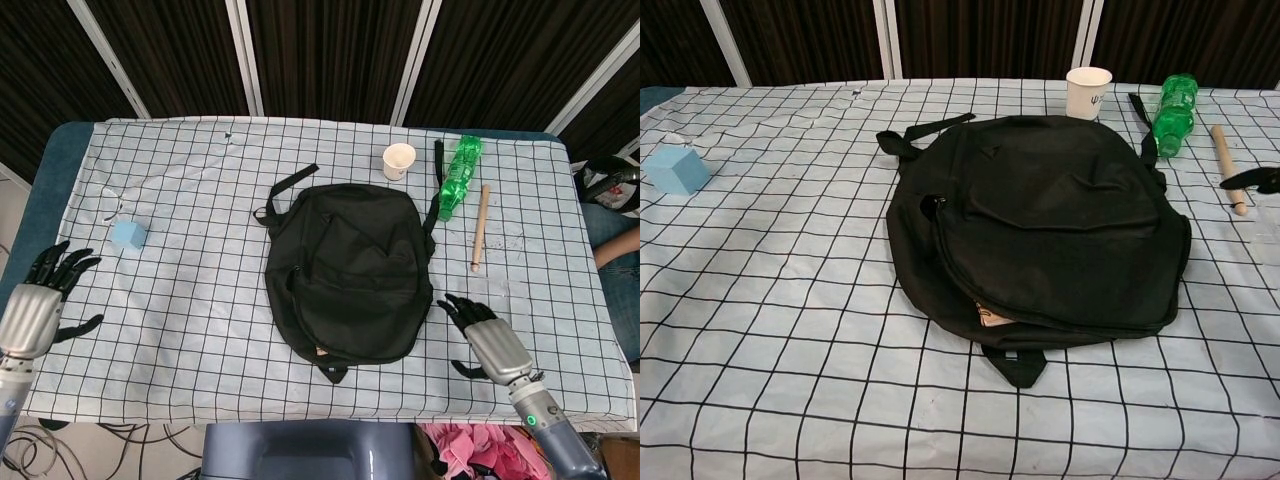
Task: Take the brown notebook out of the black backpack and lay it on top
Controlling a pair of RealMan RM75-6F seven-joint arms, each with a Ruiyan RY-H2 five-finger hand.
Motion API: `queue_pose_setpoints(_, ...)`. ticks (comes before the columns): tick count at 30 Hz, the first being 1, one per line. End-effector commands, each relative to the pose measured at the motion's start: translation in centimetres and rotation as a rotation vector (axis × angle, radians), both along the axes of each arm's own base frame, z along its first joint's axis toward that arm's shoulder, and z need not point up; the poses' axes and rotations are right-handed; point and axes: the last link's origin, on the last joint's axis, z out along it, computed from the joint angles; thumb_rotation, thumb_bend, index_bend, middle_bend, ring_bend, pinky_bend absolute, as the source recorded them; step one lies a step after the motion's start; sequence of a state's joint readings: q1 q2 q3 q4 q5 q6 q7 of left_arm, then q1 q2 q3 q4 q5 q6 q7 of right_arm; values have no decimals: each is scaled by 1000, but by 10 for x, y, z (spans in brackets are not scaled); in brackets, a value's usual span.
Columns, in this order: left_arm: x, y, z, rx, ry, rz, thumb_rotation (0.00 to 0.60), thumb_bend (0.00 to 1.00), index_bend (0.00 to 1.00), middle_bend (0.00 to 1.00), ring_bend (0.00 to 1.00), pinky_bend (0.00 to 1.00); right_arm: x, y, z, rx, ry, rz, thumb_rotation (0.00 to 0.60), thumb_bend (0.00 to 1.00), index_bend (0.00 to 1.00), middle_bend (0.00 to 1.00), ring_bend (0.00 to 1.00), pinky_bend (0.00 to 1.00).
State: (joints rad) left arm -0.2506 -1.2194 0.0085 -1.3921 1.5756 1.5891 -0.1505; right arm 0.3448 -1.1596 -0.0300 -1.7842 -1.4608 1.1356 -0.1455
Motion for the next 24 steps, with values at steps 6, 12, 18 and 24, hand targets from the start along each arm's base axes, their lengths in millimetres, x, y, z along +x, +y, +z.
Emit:
queue_pose_setpoints(6, -9, -21, 8, 8, -29, 18, 600, 69, 195, 154, 0, 73, 18, 23, -38, 7, -53, 57, 600, 130, 0, 16, 47, 122)
queue_pose_setpoints(12, -14, -19, 11, 52, 6, 47, 600, 68, 194, 152, 0, 73, 31, 17, -68, -70, -40, 110, 600, 122, 0, 16, 47, 122)
queue_pose_setpoints(18, -14, -17, 11, 82, 6, 40, 600, 69, 191, 150, 0, 73, 35, 9, -96, -86, -70, 88, 600, 122, 0, 16, 46, 121)
queue_pose_setpoints(24, -15, -16, 11, 104, 11, 37, 600, 69, 192, 151, 0, 73, 37, -3, -109, -96, -92, 82, 600, 122, 0, 16, 47, 122)
